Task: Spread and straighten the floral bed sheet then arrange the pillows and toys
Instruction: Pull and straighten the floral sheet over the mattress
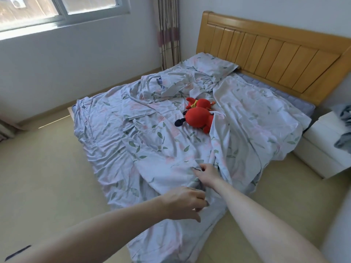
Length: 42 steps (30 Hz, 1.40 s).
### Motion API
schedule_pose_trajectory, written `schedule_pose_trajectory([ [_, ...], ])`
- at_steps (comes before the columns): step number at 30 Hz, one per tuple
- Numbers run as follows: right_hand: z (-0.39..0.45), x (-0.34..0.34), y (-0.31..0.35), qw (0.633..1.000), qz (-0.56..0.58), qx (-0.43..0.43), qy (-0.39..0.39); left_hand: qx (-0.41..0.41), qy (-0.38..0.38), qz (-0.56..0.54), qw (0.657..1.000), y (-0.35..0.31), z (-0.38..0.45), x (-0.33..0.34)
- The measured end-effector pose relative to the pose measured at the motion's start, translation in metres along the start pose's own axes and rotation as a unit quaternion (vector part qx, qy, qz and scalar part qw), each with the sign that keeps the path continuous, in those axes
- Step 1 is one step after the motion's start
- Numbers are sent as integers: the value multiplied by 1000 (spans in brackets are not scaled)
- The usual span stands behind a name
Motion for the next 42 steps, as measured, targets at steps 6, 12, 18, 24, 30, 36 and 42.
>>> schedule_pose_trajectory([
  [6,-85,3,22,988,44,-131,-69,-210,-145,-46,966,102,-85,-39],
  [12,-160,47,58,989,-19,-131,-62,-239,-9,-18,971,146,-100,-32],
  [18,-207,86,80,982,-110,-97,-115,-188,217,73,955,129,-108,-4],
  [24,-249,99,77,965,-125,-75,-219,-139,88,65,984,100,-153,-19],
  [30,-265,115,64,960,-100,0,-261,-155,-28,76,985,96,-218,-35],
  [36,-282,150,89,972,-209,-31,-106,-183,-31,93,978,101,-266,-24],
  [42,-324,143,123,933,-275,-122,-198,-256,-10,137,957,115,-286,-18],
])
Point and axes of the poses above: each hand's wrist, its own z-axis towards the middle knuckle, its own x-axis out of the palm, y = z × x, the point moved 7 cm from there along z, towards the middle knuckle, and after that the axes turned 15 degrees about -z, right-handed, at the moved point
